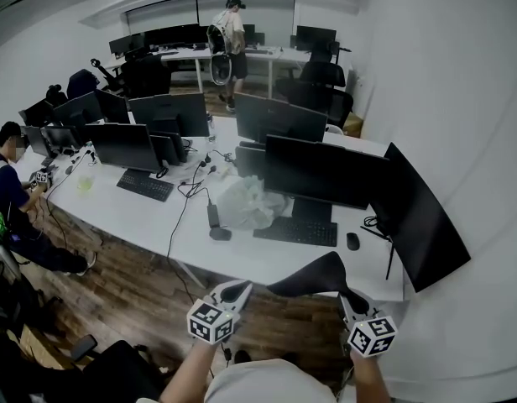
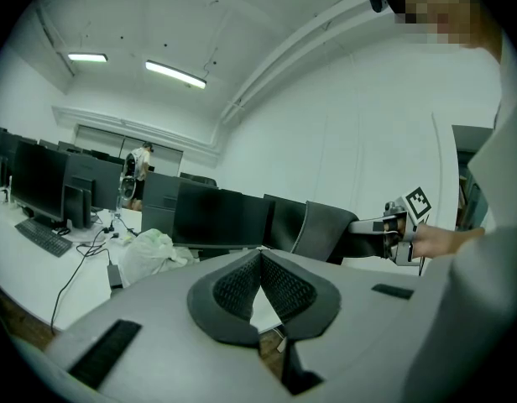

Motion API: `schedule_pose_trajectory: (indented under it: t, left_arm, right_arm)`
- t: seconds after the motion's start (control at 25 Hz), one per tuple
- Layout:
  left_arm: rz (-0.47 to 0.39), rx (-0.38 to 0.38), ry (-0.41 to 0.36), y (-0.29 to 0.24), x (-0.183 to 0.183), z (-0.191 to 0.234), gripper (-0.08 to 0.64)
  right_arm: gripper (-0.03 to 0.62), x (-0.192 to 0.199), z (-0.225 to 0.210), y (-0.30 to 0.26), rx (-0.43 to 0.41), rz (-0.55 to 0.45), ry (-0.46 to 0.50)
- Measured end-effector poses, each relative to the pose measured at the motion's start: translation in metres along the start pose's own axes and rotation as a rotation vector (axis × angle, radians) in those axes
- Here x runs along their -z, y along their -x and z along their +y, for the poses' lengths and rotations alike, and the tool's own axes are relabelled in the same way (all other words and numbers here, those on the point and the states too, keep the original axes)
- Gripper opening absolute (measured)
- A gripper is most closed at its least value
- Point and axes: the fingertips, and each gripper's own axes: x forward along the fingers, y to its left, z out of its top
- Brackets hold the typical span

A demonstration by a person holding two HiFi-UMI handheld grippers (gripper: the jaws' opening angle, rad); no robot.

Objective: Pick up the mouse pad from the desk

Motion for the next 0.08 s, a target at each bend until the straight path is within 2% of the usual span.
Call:
schedule_pose_trajectory:
  t: [0.08]
  left_arm:
    - [0.002,-0.001,0.002,0.0004,0.0,0.0014,0.017]
  right_arm:
    - [0.044,-0.0008,0.0009,0.0,0.001,0.0,-0.001]
